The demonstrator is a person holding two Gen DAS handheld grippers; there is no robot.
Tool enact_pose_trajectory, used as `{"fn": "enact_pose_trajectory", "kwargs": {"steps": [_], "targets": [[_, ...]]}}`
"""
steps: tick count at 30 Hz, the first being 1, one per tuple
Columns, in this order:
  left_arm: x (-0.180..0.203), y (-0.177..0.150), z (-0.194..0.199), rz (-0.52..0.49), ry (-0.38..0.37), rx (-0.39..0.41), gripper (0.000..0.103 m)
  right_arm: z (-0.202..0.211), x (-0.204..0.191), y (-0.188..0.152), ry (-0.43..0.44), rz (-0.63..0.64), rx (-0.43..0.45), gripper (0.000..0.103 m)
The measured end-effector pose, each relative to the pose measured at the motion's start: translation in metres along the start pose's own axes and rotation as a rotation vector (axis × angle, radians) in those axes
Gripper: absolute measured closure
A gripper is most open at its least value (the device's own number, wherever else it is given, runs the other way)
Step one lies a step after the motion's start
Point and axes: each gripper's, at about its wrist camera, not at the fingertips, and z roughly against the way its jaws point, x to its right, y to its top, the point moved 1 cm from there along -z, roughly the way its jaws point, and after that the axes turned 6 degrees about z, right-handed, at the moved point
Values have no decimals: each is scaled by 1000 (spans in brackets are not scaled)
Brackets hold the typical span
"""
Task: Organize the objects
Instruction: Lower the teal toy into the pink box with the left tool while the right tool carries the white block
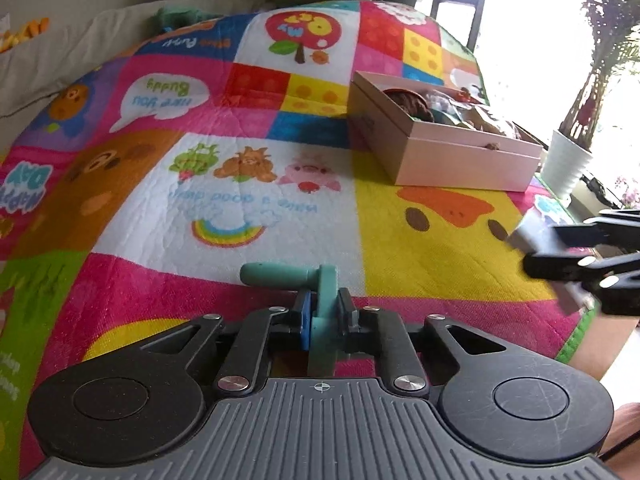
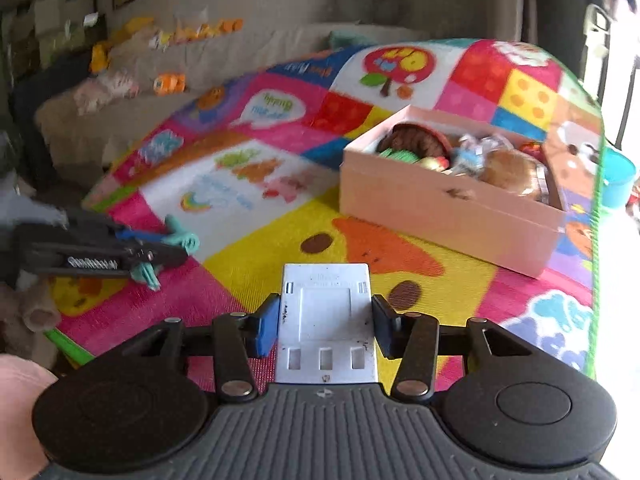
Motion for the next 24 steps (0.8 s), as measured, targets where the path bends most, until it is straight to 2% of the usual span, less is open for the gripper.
{"fn": "enact_pose_trajectory", "kwargs": {"steps": [3,6,12,14,16,19,22,24], "targets": [[1,10,1,18,-16,-29,89,18,9,-1,-35,-17,79,56],[7,37,4,33,-53,-30,89,27,18,-4,-69,-37,138,56],[50,122,14,-14,-155,94,89,25,31,-15,-68,-90,177,56],[72,146,9,-47,-182,157,89,21,35,-18,-63,-109,171,56],[88,167,-4,-23,-231,197,89,18,38,-21,-65,-123,167,56],[103,182,-31,20,-252,211,87,18,41,-27,-75,-136,164,56],[110,178,-49,0,-251,227,87,18,45,-34,-88,-149,156,56],[107,170,-57,1,-233,207,87,15,49,-37,-89,-166,145,56]]}}
